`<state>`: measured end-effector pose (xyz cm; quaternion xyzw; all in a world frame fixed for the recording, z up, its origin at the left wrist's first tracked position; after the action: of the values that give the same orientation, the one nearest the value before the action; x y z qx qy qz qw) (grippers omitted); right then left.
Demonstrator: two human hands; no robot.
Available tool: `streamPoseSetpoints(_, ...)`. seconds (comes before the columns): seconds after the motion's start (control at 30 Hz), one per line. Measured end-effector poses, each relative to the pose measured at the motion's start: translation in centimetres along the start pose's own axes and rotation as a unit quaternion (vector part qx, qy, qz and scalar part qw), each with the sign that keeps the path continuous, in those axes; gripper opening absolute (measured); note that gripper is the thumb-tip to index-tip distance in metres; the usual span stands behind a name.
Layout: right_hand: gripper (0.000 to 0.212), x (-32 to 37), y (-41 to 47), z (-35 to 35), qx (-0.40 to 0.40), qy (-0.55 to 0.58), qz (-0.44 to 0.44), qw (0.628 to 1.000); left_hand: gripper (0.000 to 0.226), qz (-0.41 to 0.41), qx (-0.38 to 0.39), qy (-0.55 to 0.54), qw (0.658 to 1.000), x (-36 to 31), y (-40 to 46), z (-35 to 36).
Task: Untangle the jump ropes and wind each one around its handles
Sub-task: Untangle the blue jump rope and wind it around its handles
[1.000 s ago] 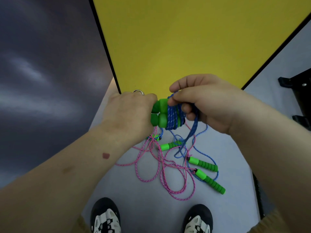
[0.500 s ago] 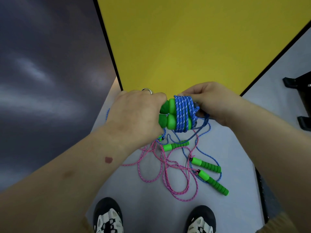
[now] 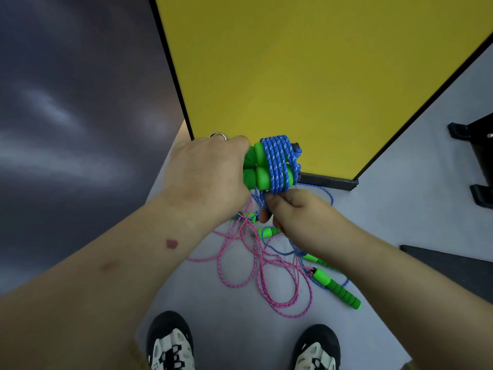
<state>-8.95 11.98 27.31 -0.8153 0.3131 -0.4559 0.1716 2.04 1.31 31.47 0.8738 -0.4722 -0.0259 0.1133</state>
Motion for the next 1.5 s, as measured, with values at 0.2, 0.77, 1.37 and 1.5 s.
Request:
streamPoseSetpoints(0.2, 0.040, 1.2, -2.2, -0.7, -0.025, -0.001, -0.007, 1.000, 0.033, -0.012, 0.016, -0.011, 1.000, 0.2, 0.0, 0.2)
streamPoseSetpoints(0.77, 0.035, 5.2, 0.4, -6.3, -0.078, 0.031, -0.035, 0.996, 0.029, 0.054, 0.046, 0.000, 0.997, -1.0, 0.0, 0.6)
streamPoseSetpoints(1.37, 0.041, -0.1, 5.3, -4.9, -0.026, -0.108, 0.040, 0.993, 0.029, 0.064, 0.004, -0.010, 0.998, -1.3, -0.1, -0.9)
streamPoseSetpoints(1.5, 0.035, -0.5, 3.7, -1.9, -0.035, -0.114, 0.002, 0.993, 0.030, 0.047, 0.018, -0.013, 0.999, -1.1, -0.1, -0.8)
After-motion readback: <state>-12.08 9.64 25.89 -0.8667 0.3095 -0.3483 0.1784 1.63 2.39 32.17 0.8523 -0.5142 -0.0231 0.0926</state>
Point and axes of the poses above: each hand's wrist, its own y-axis towards the middle knuckle, its own z-axis out of the palm, x = y × z, the point moved 5 cm from there along y, towards the middle knuckle, and after that the axes turned 14 degrees about z, right-handed, at the moved point
